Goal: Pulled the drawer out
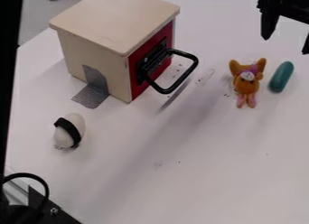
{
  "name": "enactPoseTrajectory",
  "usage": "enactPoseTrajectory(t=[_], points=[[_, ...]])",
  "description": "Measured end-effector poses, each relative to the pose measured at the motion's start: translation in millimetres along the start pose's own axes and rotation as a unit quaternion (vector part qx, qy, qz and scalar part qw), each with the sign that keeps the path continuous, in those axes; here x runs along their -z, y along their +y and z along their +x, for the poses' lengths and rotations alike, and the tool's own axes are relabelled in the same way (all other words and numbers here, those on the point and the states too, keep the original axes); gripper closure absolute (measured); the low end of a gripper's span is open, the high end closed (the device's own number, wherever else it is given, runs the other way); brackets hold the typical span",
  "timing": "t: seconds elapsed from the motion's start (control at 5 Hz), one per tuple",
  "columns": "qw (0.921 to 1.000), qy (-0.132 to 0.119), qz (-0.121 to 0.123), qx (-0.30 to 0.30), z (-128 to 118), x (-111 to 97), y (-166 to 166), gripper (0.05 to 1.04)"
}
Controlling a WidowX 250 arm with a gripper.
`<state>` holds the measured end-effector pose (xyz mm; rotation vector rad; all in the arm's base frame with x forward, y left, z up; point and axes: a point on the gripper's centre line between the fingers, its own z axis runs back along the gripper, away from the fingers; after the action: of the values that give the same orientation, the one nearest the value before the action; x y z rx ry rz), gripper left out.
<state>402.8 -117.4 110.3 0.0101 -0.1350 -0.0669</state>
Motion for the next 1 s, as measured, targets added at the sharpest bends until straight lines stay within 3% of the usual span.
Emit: enactPoseTrajectory(t=[0.2, 0.4, 0.6, 1.0], points=[[0.9997, 0.025, 0.005, 0.000, -6.0, 18.5, 1.0, 0.085], [0.9992, 0.038, -0.004, -0.014, -27.1, 27.2, 10.1, 0.085], [0.9992, 0.010, 0.005, -0.039, -37.3, 7.0, 32.9, 0.085], [0.9950, 0.006, 0.054, -0.084, -62.8, -4.1, 87.0, 0.085]])
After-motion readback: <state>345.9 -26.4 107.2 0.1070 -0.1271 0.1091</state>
